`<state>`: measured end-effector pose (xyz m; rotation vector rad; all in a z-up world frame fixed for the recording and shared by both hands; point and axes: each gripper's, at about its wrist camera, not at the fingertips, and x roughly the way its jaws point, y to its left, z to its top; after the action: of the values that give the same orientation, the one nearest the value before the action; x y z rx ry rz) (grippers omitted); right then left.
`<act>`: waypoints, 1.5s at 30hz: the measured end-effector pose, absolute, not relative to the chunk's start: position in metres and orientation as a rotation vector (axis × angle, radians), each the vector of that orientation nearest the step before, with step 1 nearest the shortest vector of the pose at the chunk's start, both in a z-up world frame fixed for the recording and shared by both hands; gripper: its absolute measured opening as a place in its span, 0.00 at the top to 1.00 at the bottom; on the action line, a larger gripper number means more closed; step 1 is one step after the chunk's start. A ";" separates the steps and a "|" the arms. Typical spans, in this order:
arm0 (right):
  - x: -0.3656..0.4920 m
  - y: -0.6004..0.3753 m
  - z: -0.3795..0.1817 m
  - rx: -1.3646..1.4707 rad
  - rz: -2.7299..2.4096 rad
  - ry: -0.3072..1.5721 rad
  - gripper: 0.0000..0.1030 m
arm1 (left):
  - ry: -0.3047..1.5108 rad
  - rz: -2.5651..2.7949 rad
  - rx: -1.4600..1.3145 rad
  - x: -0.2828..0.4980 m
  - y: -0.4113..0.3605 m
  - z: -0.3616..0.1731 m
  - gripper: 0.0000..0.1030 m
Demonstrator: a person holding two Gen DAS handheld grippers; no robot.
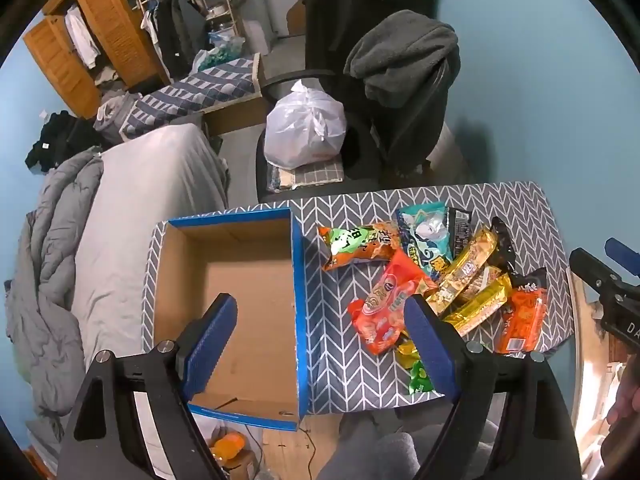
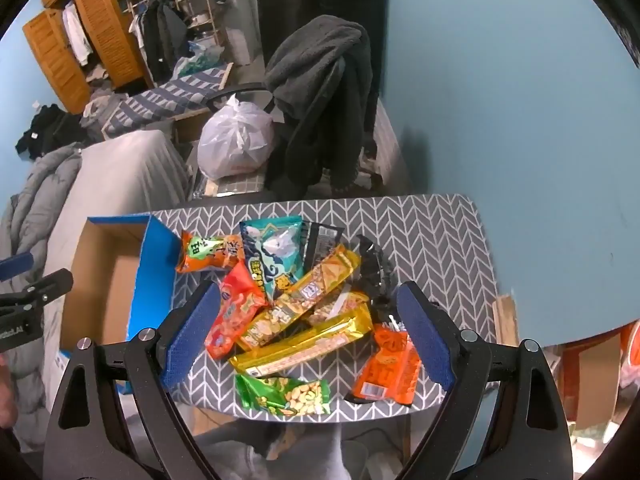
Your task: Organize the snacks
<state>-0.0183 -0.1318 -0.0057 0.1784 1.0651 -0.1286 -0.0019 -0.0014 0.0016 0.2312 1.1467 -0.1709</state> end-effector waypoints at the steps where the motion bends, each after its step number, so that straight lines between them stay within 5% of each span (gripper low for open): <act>1: -0.016 -0.131 -0.004 0.177 -0.131 1.065 0.14 | 1.148 -0.172 0.232 -0.002 -0.002 0.002 0.15; 45: -0.025 -0.125 -0.016 0.183 -0.108 1.082 0.14 | 1.161 -0.200 0.209 -0.005 -0.009 -0.002 0.15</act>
<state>-0.0252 -0.1253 -0.0162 0.1828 1.0822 -0.1084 -0.0054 -0.0089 -0.0022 0.2093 1.1615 -0.1995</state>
